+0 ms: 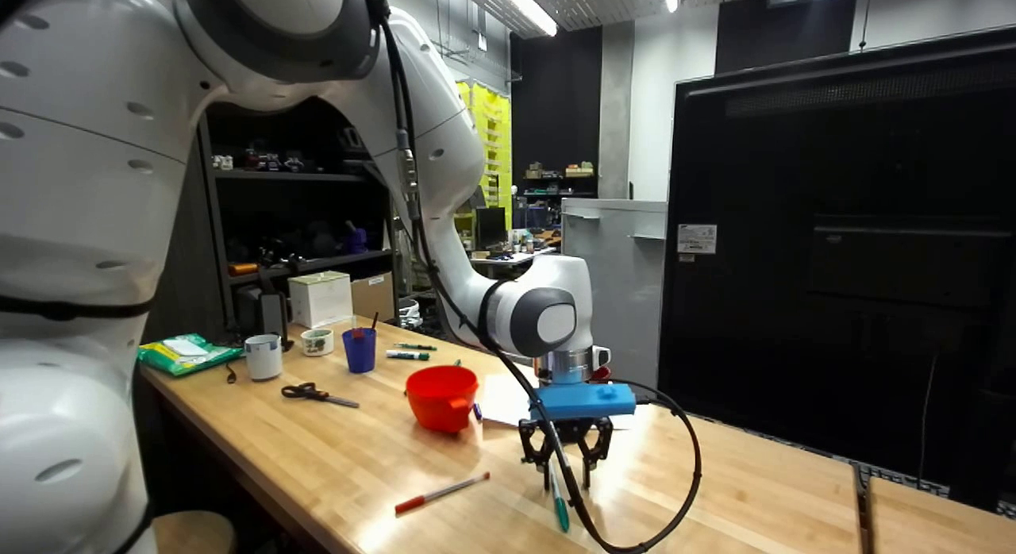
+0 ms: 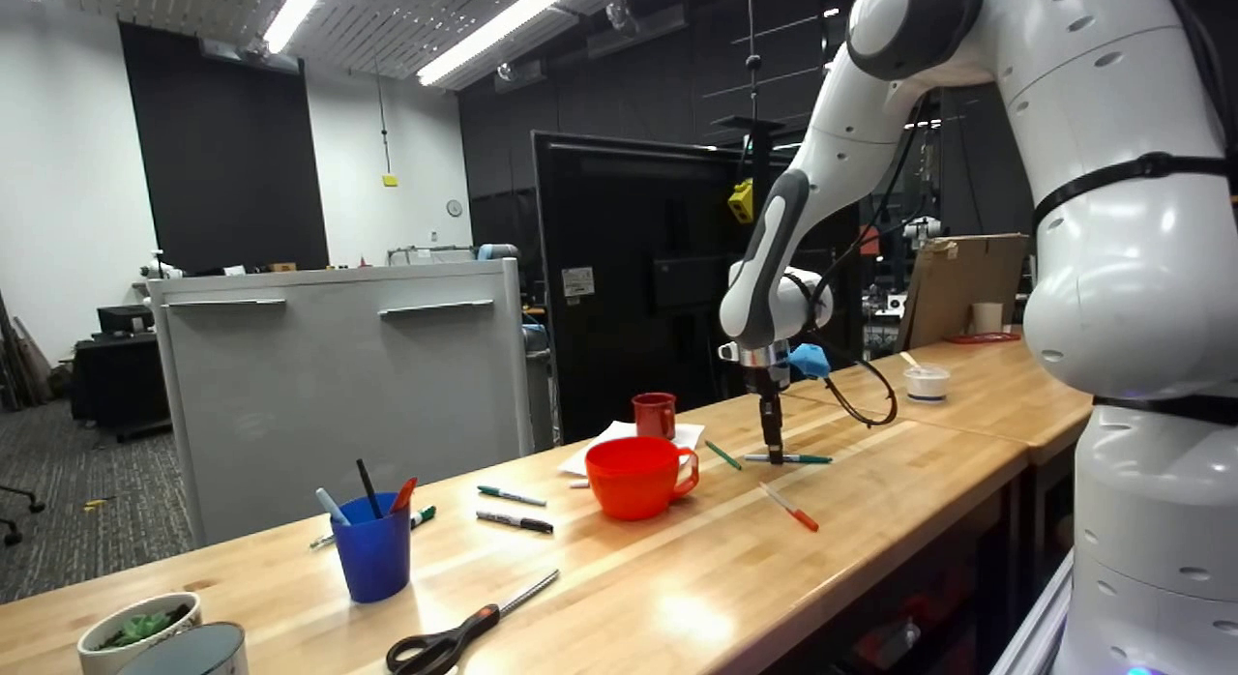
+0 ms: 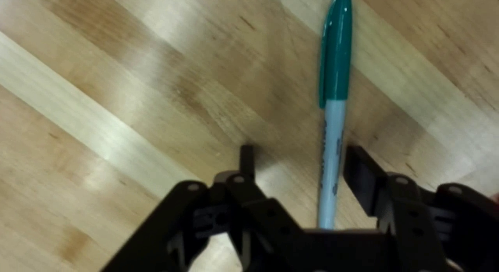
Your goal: Put the green marker in the blue cup.
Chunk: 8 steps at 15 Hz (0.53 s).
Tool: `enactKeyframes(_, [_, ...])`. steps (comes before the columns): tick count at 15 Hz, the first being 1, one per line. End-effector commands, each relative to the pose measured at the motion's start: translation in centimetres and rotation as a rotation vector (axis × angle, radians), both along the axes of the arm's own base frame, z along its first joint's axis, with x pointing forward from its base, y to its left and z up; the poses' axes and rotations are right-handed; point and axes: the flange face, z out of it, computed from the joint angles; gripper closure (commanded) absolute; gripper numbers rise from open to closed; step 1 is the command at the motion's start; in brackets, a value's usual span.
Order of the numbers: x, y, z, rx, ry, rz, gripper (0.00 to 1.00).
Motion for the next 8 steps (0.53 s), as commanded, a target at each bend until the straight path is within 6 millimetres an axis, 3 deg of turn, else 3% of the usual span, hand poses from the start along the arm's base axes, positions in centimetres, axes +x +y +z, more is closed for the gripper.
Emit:
enactKeyframes(1, [0.2, -0.6, -0.8, 0.022, -0.009, 0.01, 0.7])
enactKeyframes(5, [0.1, -0.3, -0.4, 0.045, -0.008, 0.023, 0.99])
enactKeyframes(8, [0.1, -0.3, 0.2, 0.04, -0.007, 0.033, 0.97])
